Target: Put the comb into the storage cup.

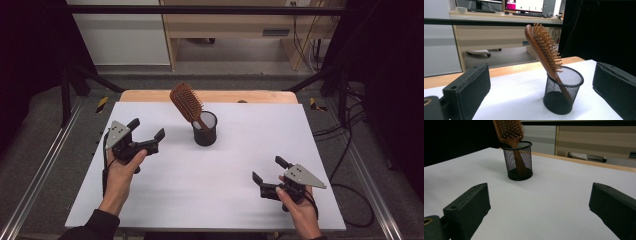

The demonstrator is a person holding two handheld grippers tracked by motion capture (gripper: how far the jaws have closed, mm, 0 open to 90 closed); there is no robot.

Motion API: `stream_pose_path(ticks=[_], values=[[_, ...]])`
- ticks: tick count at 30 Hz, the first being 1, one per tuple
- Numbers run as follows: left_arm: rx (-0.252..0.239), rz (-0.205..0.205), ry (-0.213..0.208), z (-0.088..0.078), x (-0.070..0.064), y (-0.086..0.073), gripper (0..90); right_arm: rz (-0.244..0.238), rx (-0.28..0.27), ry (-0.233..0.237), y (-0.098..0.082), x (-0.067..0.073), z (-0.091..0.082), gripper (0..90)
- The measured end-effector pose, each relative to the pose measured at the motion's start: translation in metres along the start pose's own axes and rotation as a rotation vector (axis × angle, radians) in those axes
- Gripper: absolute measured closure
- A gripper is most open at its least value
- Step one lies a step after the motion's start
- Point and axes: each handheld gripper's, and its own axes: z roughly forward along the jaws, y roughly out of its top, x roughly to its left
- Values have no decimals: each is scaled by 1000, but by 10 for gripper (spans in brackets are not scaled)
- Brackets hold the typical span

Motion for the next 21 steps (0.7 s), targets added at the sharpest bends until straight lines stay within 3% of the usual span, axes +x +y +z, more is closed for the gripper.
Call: stream_pose_path(ticks=[9,14,21], values=[[-25,8,23,-23,12,7,15,-3,3,1,0,0,0,35],[-37,33,47,-40,19,11,15,-3,2,-4,0,-2,-1,35],[-49,42,72,-61,27,7,14,7,-3,-20,-1,-8,-4,37]])
